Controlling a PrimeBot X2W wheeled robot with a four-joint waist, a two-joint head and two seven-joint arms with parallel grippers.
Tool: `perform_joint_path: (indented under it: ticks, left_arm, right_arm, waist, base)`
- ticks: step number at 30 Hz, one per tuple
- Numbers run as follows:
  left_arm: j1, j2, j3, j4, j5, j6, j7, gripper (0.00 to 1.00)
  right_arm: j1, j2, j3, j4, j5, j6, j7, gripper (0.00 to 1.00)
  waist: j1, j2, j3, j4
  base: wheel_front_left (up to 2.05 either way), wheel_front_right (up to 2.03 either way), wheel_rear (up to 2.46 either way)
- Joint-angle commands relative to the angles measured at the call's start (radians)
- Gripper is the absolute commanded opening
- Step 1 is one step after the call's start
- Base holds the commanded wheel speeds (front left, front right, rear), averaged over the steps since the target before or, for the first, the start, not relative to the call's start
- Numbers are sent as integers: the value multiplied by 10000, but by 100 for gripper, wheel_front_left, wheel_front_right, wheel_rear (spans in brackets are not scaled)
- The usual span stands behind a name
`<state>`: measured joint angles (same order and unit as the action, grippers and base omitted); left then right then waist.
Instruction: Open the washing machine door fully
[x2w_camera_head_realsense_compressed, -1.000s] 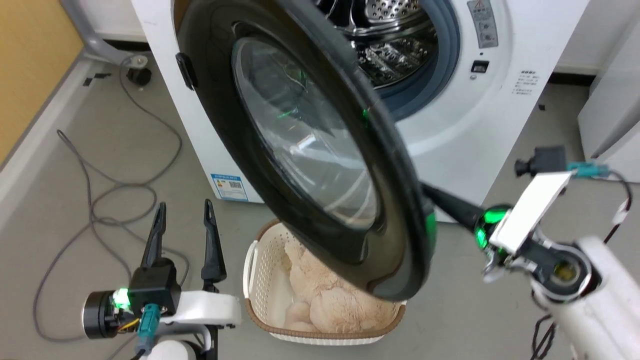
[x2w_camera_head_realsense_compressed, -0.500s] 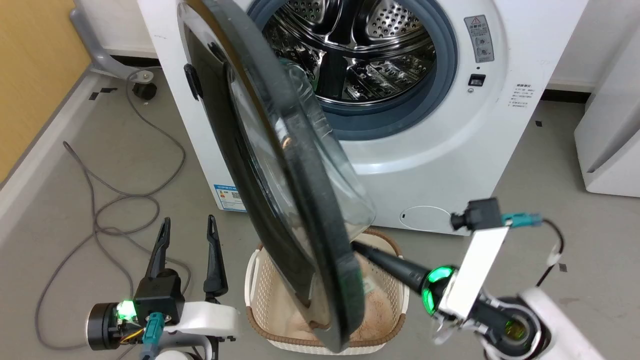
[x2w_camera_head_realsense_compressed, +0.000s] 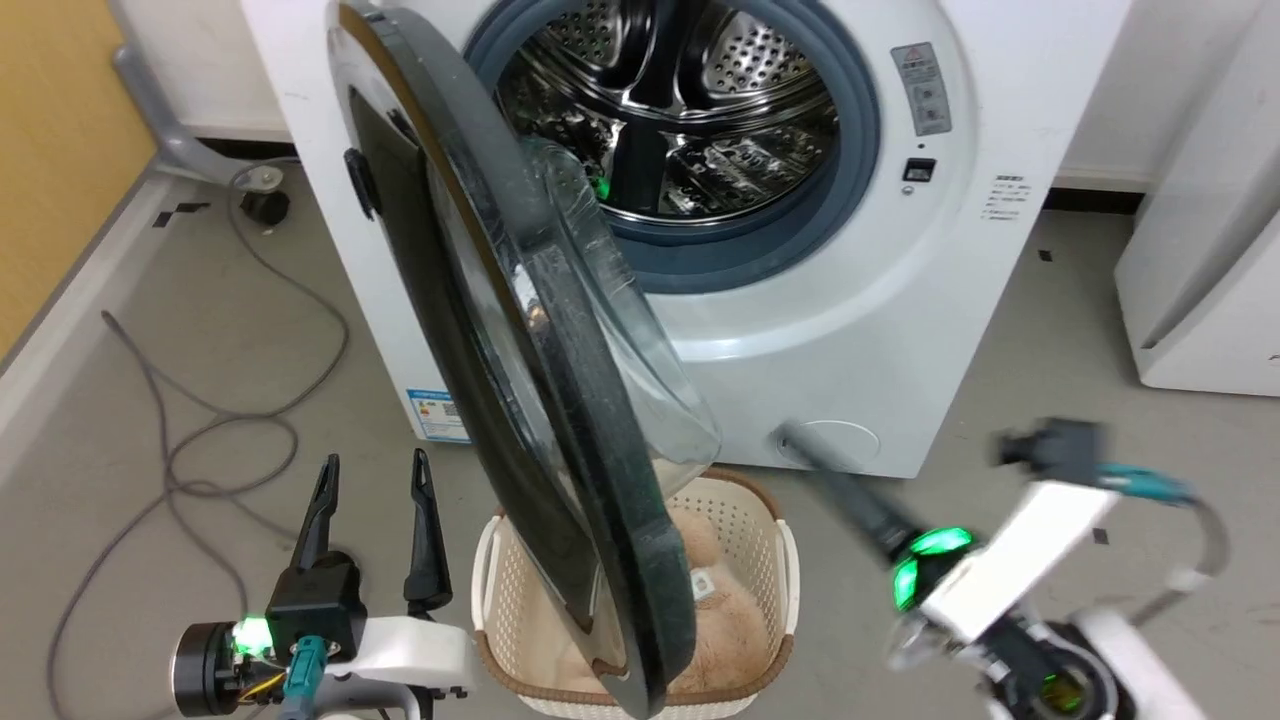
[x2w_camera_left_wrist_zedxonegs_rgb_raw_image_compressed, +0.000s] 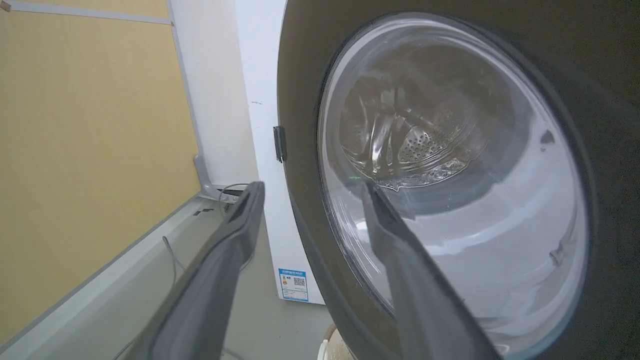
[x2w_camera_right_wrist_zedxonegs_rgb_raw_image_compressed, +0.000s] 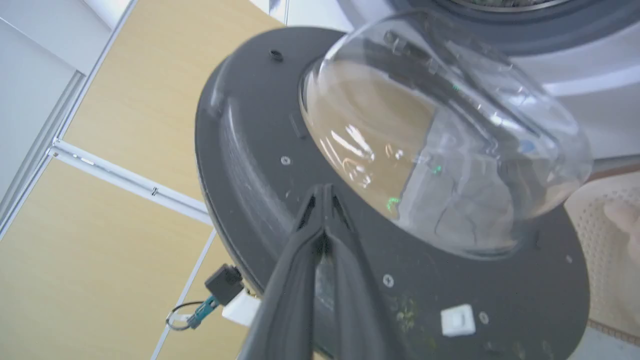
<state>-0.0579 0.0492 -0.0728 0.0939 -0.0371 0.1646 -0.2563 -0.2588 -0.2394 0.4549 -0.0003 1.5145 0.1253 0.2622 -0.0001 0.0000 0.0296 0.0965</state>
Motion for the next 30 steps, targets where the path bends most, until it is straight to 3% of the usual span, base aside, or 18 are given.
perform_joint_path:
  ticks: [1,7,10,14,19,25,30]
  left_arm:
    - [175,10,41,19,34,-15,-55,100]
    - [191,13,130,56,53,-72,-55,100]
    - [225,13,133,27,70,-60,-55,100]
    - [253,12,177,-4,72,-63,-55,100]
    - [296,12,264,-41,83,-60,-55,100]
    - [279,12,316,-28,90,-86,-55,100]
    - [251,12,285,-18,99,-100,-55,100]
  right_arm:
    - [191,-23,-360,-123,-443,54,-838,0]
    - [329,-188,-1355,-201,-2044,54,-4194,0]
    - [445,-477,-1861,-88,-2905,54,-5042,0]
    - [731,-359,-3154,-28,-4765,54,-5229,0]
    - [1340,238,-4765,-375,-8585,54,-5236,0]
    - [2074,846,-5183,-813,-12455,54,-5238,0]
    - [2685,1355,-5188,-722,-13802,54,-5239,0]
  waist:
    - [1,0,-61,-86]
    - [1,0,-153,-296]
    - [1,0,-183,-380]
    - [1,0,-193,-494]
    - [1,0,-191,-628]
    - [1,0,-172,-728]
    - [1,0,-186,-726]
  base:
    - [0,0,0]
    - [0,0,0]
    - [0,0,0]
    - [0,0,0]
    - [0,0,0]
    - [0,0,0]
    - [0,0,0]
